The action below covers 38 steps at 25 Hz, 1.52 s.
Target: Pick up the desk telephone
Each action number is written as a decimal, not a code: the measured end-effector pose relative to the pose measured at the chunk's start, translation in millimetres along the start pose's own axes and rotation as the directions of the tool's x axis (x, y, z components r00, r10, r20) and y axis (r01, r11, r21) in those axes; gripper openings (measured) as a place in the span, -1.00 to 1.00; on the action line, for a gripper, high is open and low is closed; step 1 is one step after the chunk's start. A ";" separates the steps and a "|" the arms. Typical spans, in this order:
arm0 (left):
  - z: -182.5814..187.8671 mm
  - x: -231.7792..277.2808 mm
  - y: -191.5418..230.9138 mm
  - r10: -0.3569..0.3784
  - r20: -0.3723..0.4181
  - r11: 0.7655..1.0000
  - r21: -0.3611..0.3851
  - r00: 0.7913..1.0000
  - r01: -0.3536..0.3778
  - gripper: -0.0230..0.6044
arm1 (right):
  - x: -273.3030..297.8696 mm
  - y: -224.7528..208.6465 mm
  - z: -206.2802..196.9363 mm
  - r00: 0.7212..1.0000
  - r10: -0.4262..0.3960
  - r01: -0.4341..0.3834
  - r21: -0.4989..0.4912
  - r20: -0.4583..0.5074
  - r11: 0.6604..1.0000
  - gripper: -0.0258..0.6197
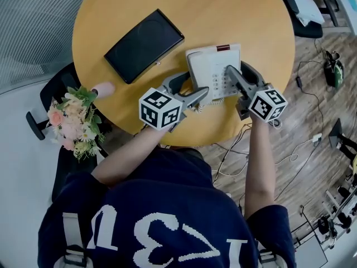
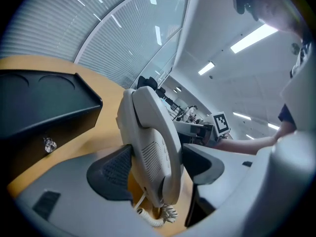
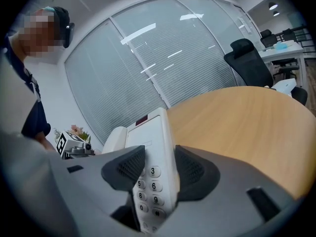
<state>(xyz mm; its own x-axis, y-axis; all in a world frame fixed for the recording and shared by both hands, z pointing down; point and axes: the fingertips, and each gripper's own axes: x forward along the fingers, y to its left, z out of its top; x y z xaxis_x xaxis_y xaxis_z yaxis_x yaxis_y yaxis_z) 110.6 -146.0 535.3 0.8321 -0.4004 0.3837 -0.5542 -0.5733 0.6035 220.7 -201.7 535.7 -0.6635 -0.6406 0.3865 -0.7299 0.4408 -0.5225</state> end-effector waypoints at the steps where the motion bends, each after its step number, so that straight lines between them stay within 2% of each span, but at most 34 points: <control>1: 5.2 -2.3 -1.2 0.002 0.010 1.000 0.014 1.000 -0.002 0.13 | -1.4 2.6 3.8 1.000 -0.001 0.001 0.001 0.018 1.000 -0.28; 9: 45.4 -20.4 -12.3 -0.005 0.070 0.987 0.161 0.998 -0.006 0.12 | -10.9 30.3 44.7 0.987 -0.001 0.011 -0.062 0.162 0.998 -0.28; 15: 70.9 -31.6 -22.0 -0.014 0.117 0.974 0.226 0.993 -0.013 0.12 | -18.1 54.8 78.7 0.972 0.020 0.019 -0.161 0.235 0.987 -0.29; 23: 114.3 -50.8 -53.4 -0.056 0.227 0.946 0.323 0.972 -0.021 0.12 | -43.6 83.1 120.8 0.932 0.040 0.038 -0.207 0.359 0.978 -0.29; 29: 146.0 -67.2 -77.1 -0.106 0.297 0.927 0.374 0.949 -0.014 0.13 | -63.7 109.6 152.4 0.898 0.051 0.079 -0.274 0.437 0.958 -0.30; 33: 159.3 -78.7 -87.8 -0.119 0.328 0.910 0.413 0.937 -0.029 0.13 | -70.8 123.9 165.6 0.878 0.075 0.081 -0.301 0.473 0.950 -0.30; 38: 162.8 -83.4 -90.4 -0.114 0.337 0.895 0.443 0.935 -0.050 0.13 | -72.9 132.0 170.6 0.867 0.096 0.086 -0.337 0.488 0.937 -0.30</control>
<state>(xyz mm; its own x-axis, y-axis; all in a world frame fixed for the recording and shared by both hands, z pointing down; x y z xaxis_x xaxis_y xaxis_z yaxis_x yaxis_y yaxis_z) 87.8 -177.1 334.9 0.8338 -0.5494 0.0544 -0.5473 -0.8097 0.2117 200.8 -204.1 308.9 -0.5651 -0.8205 -0.0857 -0.7970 0.5699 -0.2001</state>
